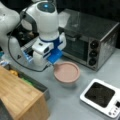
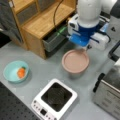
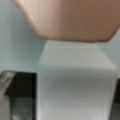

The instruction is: Pick up the pan. Place the pan on the table. Pick up the bowl. Place the bowl on the stove.

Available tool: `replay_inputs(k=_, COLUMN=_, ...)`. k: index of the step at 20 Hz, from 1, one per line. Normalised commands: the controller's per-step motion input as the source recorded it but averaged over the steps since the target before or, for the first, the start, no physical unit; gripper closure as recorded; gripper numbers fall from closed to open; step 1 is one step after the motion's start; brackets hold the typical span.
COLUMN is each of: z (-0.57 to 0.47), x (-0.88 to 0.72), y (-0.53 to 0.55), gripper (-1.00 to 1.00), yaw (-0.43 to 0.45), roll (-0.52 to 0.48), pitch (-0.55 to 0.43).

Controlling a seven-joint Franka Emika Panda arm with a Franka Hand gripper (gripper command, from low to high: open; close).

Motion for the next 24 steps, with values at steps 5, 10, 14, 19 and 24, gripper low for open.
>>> replay_inputs(k=5, z=-0.27, x=-0.22, y=-0.2, gripper=1.0, yaw=0.105, roll=-0.041, pitch=-0.275)
replay_inputs(k=10, z=-0.18, x=-0.11, y=-0.16, gripper=1.0, yaw=0.132, roll=-0.062, pitch=-0.231)
replay_inputs(k=14, z=-0.24, x=-0.03, y=-0.04, gripper=1.0, yaw=0.128, roll=-0.104, pitch=-0.198)
replay_inputs(k=19, z=-0.29, x=0.06, y=0.07, gripper=1.0, yaw=0.061, roll=-0.188, pitch=-0.164)
replay_inputs(k=24, z=-0.18, x=0.06, y=0.09, gripper=1.0, yaw=0.023, roll=-0.164, pitch=-0.129)
